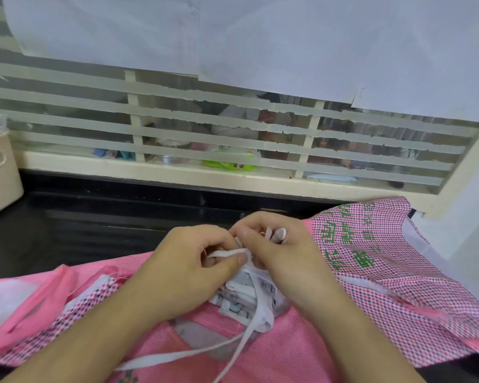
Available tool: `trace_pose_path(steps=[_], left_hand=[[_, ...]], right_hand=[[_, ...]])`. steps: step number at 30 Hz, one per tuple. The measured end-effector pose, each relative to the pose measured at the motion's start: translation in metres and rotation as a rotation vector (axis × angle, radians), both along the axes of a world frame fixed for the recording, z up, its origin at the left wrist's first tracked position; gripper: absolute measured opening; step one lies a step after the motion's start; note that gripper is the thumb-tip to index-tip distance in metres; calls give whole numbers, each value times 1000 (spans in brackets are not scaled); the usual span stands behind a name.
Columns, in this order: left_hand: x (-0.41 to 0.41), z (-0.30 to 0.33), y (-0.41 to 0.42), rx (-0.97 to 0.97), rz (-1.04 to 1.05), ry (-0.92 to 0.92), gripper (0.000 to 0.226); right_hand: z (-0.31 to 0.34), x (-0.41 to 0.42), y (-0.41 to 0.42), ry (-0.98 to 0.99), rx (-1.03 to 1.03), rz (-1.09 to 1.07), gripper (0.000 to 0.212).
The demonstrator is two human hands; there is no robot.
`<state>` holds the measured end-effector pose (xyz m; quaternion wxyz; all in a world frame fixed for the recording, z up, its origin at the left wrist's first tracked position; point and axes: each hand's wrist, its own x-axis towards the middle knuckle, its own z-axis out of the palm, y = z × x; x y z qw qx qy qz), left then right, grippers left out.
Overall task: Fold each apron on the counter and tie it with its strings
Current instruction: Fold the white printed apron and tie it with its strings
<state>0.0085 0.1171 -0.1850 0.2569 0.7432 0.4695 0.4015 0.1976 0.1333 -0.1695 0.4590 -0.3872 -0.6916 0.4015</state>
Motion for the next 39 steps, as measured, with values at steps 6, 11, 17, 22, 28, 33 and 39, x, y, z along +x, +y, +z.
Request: trace_pose_path(steps=[6, 11, 17, 22, 28, 33, 39], left_hand=[[-3, 2, 2, 144, 126, -16, 27], [-7, 3, 7, 69, 305, -163, 8], [-1, 7, 3, -75, 241, -291, 13], [5, 7, 1, -132, 205, -404, 27], [9, 2, 3, -253, 112, -555, 31], [9, 3, 5, -313, 45, -636, 33], [5, 8, 0, -347, -112, -658, 27]], right_hand=[[1, 1, 2, 41, -53, -80, 15], [1, 0, 2, 137, -213, 6, 13], [5, -2, -3, -67, -226, 119, 22], [9, 1, -5, -88, -202, 97, 21], [10, -1, -9, 2, -257, 109, 15], [4, -6, -7, 130, -325, -1, 20], [10, 2, -6, 340, -439, -21, 27]])
